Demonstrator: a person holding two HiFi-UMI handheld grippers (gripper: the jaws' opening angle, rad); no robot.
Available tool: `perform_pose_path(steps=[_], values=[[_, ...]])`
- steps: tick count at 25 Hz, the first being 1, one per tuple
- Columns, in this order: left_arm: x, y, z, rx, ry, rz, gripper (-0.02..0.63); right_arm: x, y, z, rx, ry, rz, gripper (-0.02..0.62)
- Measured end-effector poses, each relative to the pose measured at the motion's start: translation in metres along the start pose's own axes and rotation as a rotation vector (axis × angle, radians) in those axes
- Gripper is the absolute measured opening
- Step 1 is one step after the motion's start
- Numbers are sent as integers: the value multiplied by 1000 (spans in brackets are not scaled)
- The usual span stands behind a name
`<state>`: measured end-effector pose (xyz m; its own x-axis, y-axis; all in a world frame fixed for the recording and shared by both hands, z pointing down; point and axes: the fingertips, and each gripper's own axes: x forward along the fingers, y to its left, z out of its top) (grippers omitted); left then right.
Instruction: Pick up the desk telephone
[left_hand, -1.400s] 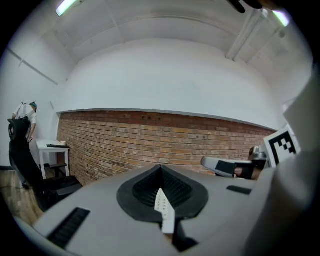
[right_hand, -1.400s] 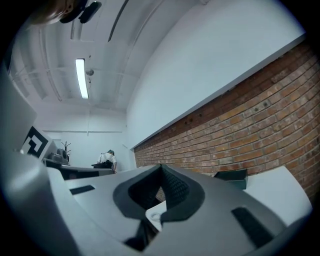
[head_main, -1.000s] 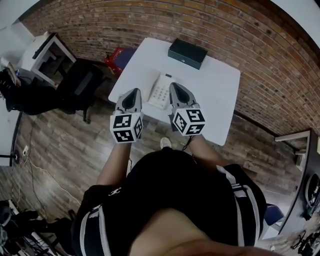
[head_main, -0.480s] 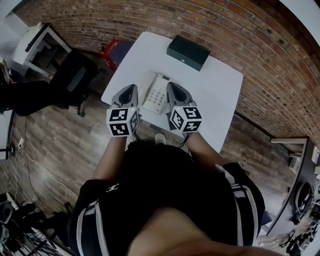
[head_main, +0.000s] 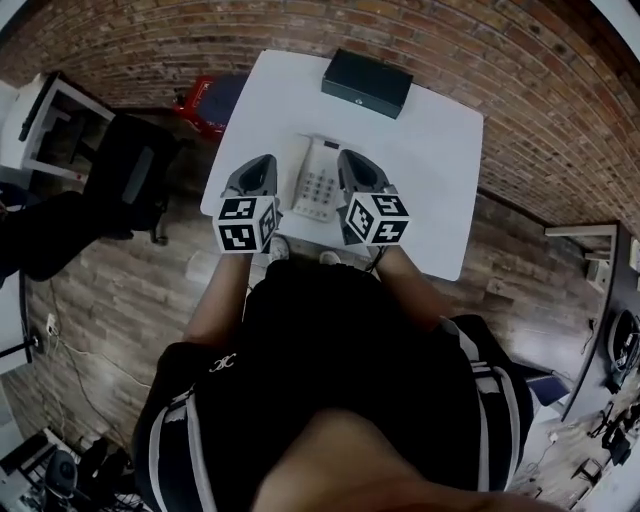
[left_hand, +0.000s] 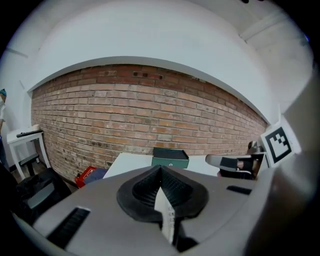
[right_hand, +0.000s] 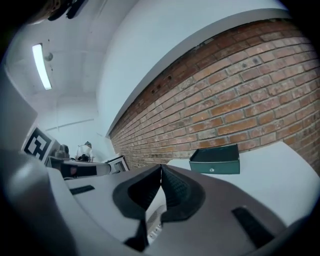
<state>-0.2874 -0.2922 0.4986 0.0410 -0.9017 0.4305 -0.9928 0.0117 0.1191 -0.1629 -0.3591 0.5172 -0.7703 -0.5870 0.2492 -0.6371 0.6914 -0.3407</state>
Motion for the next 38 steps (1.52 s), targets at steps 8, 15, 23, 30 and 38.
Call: perform_pose_path(steps=[8, 15, 23, 30, 38], values=[[54, 24, -36, -98, 178, -170, 0, 22, -28, -28, 16, 93, -135, 4], [83, 37, -68, -210, 292, -332, 105, 28, -57, -75, 115, 215, -192, 129], [108, 28, -106, -373, 452, -515, 265, 29, -83, -115, 226, 284, -244, 137], [123, 24, -137, -395, 586, -612, 284, 40, -83, -146, 326, 376, -223, 146], [126, 13, -149, -468, 653, -727, 285, 43, -83, -164, 482, 382, -190, 156]])
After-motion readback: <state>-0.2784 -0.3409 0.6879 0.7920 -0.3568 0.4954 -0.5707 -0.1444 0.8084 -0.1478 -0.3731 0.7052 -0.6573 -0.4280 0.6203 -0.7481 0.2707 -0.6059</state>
